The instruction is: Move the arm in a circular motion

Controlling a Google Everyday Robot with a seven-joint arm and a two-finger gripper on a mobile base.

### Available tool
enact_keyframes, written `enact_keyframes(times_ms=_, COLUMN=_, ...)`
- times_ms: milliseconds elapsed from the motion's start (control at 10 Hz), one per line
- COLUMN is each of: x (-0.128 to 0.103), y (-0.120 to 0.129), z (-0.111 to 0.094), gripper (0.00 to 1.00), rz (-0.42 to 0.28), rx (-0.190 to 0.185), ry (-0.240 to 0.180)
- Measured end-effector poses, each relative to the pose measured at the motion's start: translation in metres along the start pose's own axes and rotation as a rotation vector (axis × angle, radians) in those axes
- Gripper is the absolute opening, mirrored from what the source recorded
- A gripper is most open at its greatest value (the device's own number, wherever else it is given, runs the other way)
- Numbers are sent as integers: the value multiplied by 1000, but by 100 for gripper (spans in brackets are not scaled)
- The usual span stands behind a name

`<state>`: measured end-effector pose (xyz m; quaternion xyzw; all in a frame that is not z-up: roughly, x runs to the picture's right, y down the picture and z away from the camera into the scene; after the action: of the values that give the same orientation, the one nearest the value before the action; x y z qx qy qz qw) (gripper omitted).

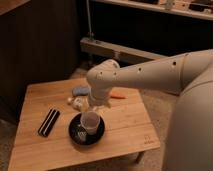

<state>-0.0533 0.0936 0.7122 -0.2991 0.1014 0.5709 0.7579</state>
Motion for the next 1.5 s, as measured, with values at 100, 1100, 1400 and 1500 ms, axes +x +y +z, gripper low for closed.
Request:
enact_keyframes(times_ms=100, x=0, y=0, z=0, gripper=80, rz=0, rx=0, ry=0)
enact_keyframes(times_ms=1100, x=-12, y=0, z=-5, gripper=80, rz=-36, rx=1, ry=-11)
enact_keyframes(times_ms=1400, x=-73, y=-5, z=-20, gripper=80, rz=-117, rx=2, ry=-51)
enact_keyframes(times_ms=1500, x=-96, y=-16, z=-27, gripper=80, rz=-129, rx=5, ry=-64)
